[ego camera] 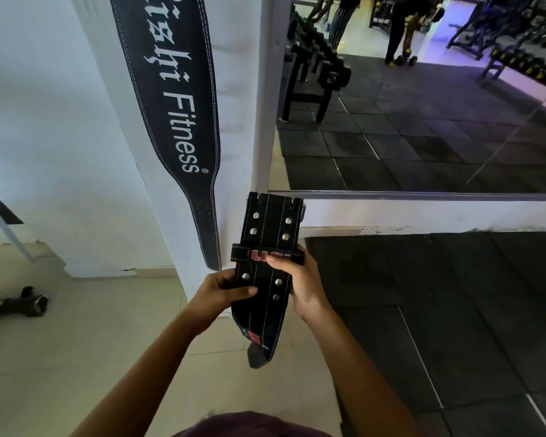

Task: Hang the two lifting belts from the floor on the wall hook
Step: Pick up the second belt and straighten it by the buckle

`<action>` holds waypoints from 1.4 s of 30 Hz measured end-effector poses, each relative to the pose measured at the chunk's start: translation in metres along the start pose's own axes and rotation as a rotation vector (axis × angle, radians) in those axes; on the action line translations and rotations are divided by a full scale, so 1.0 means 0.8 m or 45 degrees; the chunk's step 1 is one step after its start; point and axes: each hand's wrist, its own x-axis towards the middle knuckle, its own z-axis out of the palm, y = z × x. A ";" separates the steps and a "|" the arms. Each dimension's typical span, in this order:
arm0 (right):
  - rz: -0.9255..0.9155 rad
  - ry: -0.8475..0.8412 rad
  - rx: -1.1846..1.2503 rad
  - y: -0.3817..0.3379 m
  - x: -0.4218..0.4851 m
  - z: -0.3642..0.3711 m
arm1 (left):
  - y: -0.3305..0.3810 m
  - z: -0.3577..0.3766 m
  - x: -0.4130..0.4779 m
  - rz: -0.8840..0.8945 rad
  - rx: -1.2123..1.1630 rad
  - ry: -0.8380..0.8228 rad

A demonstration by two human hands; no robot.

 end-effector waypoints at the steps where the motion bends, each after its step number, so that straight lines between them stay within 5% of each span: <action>1: 0.005 -0.006 -0.007 0.004 -0.003 -0.002 | 0.005 0.002 0.003 0.015 -0.020 0.008; 12: 0.020 -0.114 -0.057 0.014 -0.013 0.009 | 0.103 0.003 0.059 0.121 -0.228 0.205; 26: 0.022 -0.036 -0.061 0.001 -0.001 0.003 | -0.011 0.008 -0.012 -0.026 0.160 -0.017; 30: 0.016 -0.095 -0.146 -0.003 -0.003 0.001 | 0.024 0.006 -0.001 -0.021 -0.103 0.065; 36: -0.001 -0.107 -0.329 -0.016 0.003 0.022 | 0.078 0.012 0.026 0.060 0.006 0.317; 42: 0.069 0.011 -0.199 -0.016 -0.017 0.044 | 0.065 0.033 0.008 0.074 -0.139 0.423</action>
